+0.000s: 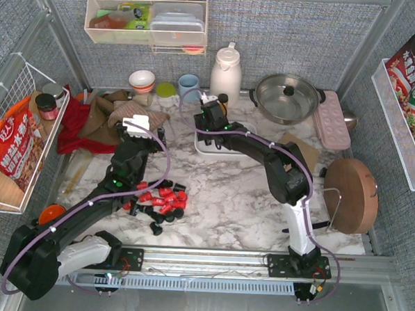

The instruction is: Mix the coffee capsules in the storage basket

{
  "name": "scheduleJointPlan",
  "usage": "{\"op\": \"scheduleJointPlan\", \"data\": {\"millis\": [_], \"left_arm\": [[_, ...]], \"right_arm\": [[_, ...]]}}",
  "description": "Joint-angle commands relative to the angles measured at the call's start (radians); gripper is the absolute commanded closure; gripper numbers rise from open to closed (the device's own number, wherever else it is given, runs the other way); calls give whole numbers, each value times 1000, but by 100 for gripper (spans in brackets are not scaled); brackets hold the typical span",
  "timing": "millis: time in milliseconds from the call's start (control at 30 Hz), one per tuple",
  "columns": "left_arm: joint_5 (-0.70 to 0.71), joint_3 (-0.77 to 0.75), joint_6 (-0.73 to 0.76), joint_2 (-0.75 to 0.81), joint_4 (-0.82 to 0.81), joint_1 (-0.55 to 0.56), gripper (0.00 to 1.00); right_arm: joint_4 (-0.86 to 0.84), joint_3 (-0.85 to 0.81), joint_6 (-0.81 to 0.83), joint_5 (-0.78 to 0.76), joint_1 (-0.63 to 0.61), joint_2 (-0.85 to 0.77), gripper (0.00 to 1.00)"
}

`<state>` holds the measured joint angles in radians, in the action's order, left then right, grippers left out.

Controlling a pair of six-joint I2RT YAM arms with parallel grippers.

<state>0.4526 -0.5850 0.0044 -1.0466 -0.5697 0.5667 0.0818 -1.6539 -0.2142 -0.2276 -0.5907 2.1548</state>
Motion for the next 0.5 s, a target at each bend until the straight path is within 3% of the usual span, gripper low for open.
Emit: {"op": "scheduleJointPlan", "data": {"millis": [0,267,400,467], "left_arm": [[-22,-17,-20,-10,25,-1,1],[-43,-37,-47,-36,56,0,1],[61,-37,-140,-86,71,0,1],[85,-96,-154,-133,175,0,1]], "right_arm": [[-10,-21,5,24,-3,-13,32],[11,148,94,-30,-21,-228,24],[-6,310,172,-115,-24,-379,19],[-20,382,201,-161,-24,-452,17]]}}
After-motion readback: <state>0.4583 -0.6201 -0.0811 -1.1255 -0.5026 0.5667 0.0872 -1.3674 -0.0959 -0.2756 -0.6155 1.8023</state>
